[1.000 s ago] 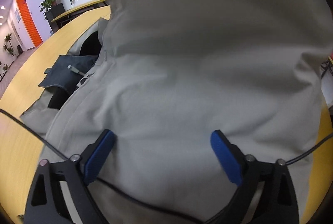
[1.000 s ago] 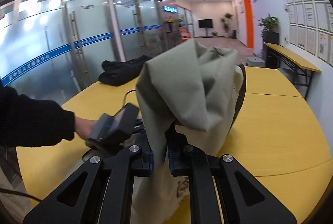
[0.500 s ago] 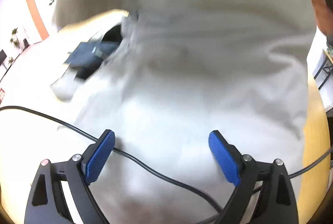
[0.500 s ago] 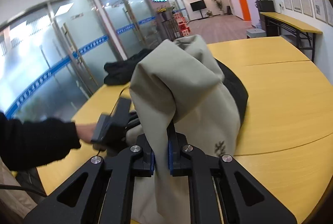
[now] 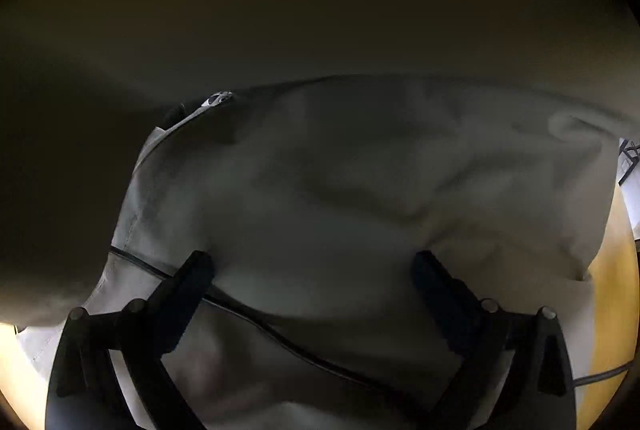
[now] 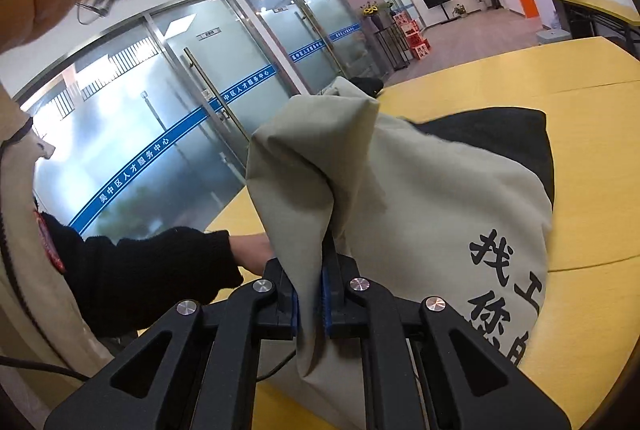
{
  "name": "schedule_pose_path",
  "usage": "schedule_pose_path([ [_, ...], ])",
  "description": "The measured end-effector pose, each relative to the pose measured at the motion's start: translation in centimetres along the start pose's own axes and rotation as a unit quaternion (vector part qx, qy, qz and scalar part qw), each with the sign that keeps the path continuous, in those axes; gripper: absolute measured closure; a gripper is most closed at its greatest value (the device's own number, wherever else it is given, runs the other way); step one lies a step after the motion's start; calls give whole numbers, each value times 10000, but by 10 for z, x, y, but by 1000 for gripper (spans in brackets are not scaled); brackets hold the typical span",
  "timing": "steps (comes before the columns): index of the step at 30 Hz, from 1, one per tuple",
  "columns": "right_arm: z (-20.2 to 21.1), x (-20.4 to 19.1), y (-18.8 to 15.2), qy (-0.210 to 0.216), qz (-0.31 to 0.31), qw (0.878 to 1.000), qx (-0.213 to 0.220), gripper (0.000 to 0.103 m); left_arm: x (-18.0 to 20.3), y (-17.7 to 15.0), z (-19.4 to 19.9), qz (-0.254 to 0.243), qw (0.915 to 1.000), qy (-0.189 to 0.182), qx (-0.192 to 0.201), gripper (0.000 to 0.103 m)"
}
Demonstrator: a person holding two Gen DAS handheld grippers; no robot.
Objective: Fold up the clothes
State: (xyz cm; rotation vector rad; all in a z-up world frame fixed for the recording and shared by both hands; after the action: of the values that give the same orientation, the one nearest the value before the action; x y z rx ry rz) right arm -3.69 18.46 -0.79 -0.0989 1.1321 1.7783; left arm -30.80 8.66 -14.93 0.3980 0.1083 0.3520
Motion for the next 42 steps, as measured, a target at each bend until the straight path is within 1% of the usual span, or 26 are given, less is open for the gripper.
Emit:
schedule_pose_path([
  [3,8,-3,12,-138,-2,9998,-158,97,0,-5,5,-156,9998,-41,-117,1],
  [5,17,0,16,-91,-127,9996,-250,97,1,-11,9,-334,9992,-66,-205,1],
  [7,22,1,18,89,-212,9995,-225,97,0,-18,12,-454,9986,-157,-215,1],
  [10,7,-8,13,342,-85,9993,-154,97,0,-25,16,-545,9983,-197,-46,1],
  [12,-8,-10,8,616,-119,9980,-107,97,0,-25,16,-499,9986,-179,13,0],
  [15,-25,-13,2,1012,-194,9946,-100,97,-1,-22,16,-368,9991,-203,-1,0],
  [18,-26,-22,11,1124,-197,9933,-199,97,0,-13,13,-188,9996,-224,-37,0],
  [21,-22,-24,19,1052,-157,9935,-419,97,6,3,7,-66,9997,-217,-64,0],
  [25,-10,-9,13,1090,-182,9928,-454,97,21,28,-2,143,9996,-221,-82,0],
  [27,-5,5,5,1141,-262,9923,-415,97,26,37,-4,226,9995,-196,-88,0],
  [29,1,17,3,1212,-421,9913,-305,97,25,32,1,298,9994,-112,-124,2],
  [30,5,21,3,1262,-503,9904,-241,97,23,25,9,350,9992,-57,-182,7],
  [31,8,23,4,1315,-519,9898,-199,97,20,16,17,400,9989,-5,-246,8],
  [33,12,25,8,1443,-455,9883,-191,98,12,-16,49,476,9984,67,-297,8],
  [34,12,25,10,1498,-406,9877,-196,97,7,-37,71,582,9978,96,-304,8],
  [36,7,26,10,1594,-286,9864,-285,97,0,-83,128,908,9955,131,-237,8],
  [37,3,27,8,1636,-221,9857,-349,97,-6,-100,158,1073,9939,168,-170,8],
  [40,-16,32,-3,1728,-96,9828,-649,97,-6,-144,253,1455,9878,559,-46,8],
  [42,-31,34,-14,1686,80,9813,-921,97,-13,-136,293,1568,9841,835,30,7],
])
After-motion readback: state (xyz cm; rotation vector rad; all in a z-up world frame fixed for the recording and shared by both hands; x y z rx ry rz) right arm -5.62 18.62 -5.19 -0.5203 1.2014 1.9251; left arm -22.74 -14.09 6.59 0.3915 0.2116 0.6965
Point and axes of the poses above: each gripper's, at about its wrist camera, not at the fingertips, and z roughly against the way its jaws point, x to its right, y to its top, the point moved 4 cm from there along -z, roughly the way its jaws point, and after that the axes turned 14 degrees about -x, right-handed, at the moved point
